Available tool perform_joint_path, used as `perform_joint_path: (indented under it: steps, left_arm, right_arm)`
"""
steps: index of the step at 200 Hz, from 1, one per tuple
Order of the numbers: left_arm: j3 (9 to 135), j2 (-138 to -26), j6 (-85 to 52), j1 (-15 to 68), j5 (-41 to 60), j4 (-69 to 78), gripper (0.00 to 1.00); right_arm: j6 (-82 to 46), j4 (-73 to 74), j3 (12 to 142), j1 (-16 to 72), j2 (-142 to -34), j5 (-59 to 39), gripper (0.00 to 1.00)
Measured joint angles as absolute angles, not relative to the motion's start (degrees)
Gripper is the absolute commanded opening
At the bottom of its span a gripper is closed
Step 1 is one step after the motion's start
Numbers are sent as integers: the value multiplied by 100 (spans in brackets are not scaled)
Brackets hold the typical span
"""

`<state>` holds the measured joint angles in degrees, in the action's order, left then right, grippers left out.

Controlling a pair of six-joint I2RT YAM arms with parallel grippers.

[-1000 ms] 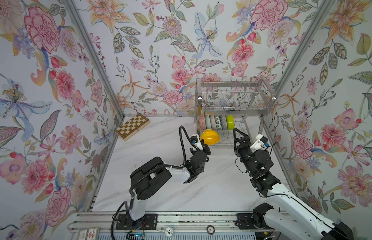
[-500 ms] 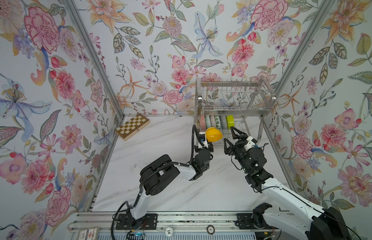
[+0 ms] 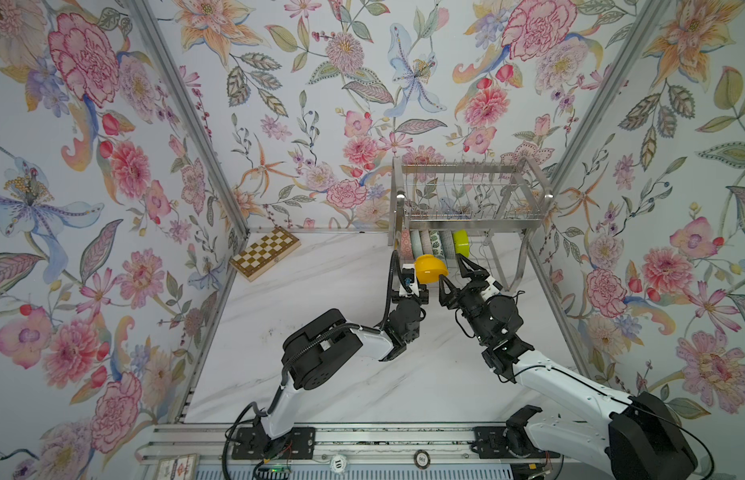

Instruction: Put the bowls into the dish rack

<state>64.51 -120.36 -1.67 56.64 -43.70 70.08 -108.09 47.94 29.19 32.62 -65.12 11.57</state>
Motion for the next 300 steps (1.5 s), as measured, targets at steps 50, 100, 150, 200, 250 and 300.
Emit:
perform_joint_path:
  steps: [50,100,150,200,250,300]
  left_arm:
    - [6451,-12036,45,5712,-4372,7260,0]
    - [6449,-12046,285,5778,-4381,7472,0]
    - [6438,-12055,370,5778,-4390,7682,0]
    - [6410,-12055,447,5784,-4425,7830,5]
    - [6208,-12053,449,5793,-4397,7854,53]
    - [5835,-11701,71,5793,-4348,7570,87]
  right_arm:
    - [-11148,5522,2919,3319,-7264,1293,70]
    - [-11378,6451,3098,3369,-7983,1415,44]
    - [-11327,6600,3218,3417,-8036,1444,21]
    - [-11194,6523,3214,3439,-8034,1584,1]
    - [-11089,6593,3203,3371,-7994,1586,0]
    - [-10816,6764,3098,3157,-7913,1413,0]
